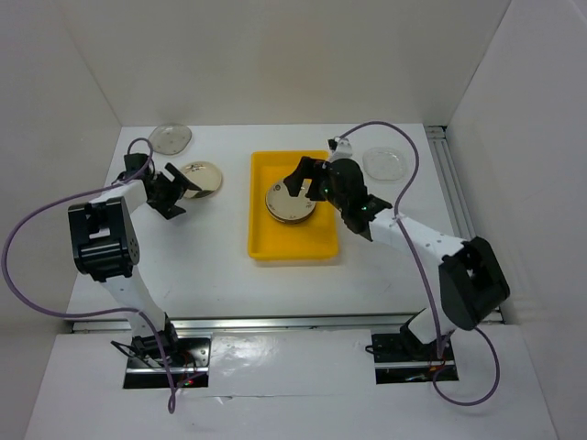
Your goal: Place the plates into the plastic bin on the countertop
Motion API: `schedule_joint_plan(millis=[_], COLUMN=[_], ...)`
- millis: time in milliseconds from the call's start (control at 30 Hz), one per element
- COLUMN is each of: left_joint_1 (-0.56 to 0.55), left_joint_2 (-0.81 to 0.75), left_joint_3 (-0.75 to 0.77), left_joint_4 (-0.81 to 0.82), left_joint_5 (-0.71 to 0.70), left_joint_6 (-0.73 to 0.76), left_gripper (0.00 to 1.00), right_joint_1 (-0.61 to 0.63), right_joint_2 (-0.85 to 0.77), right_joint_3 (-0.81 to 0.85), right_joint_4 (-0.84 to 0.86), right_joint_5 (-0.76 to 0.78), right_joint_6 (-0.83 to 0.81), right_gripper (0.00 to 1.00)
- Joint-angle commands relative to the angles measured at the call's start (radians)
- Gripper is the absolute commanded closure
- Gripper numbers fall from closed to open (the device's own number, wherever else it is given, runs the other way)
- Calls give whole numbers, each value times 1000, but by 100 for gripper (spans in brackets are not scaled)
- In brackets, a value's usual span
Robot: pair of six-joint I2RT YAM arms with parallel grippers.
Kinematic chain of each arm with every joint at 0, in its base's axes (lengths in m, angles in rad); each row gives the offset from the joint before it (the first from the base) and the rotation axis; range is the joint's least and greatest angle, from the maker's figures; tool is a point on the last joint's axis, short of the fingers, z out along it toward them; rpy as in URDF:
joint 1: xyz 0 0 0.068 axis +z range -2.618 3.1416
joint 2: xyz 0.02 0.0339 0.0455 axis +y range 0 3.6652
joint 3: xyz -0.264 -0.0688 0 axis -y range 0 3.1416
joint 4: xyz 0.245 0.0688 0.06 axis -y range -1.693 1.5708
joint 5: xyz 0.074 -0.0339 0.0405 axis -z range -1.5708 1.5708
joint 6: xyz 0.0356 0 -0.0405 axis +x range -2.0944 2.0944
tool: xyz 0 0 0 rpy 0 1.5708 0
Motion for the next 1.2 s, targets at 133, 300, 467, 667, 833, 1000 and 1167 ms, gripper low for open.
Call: schedule_joint_plan(millis=[133,300,467,667,833,1000,1167], left_joint_1=[2,2,2,-16,-25,-38,-114], left_joint_2=[7,59,125,172,208,217,66], left_joint_3=[21,82,125,144,147,156,199], left_joint_4=[11,-12,10,30,14,-23,-76], left_joint_5=[-166,-238,-238,-227,-215,-215,-291], left_joint_6=[8,8,8,8,8,17,40], left_gripper=[3,7,20,41,74,100,100], right_joint_1=[95,118,118,127,127,127,127], right_joint_2=[-243,-427,-544,-638,-673,-704,-765], right_joint_3=[2,-116,-214,-245,-245,-226,-225], right_joint_4=[-26,-26,-32,-62,-81,-193,-271], right_joint_5=[56,46,12,33,33,113,177], right_joint_6=[-44,-32,-12,-12,-12,-23,-23], right_gripper=[0,0,0,0,0,0,0])
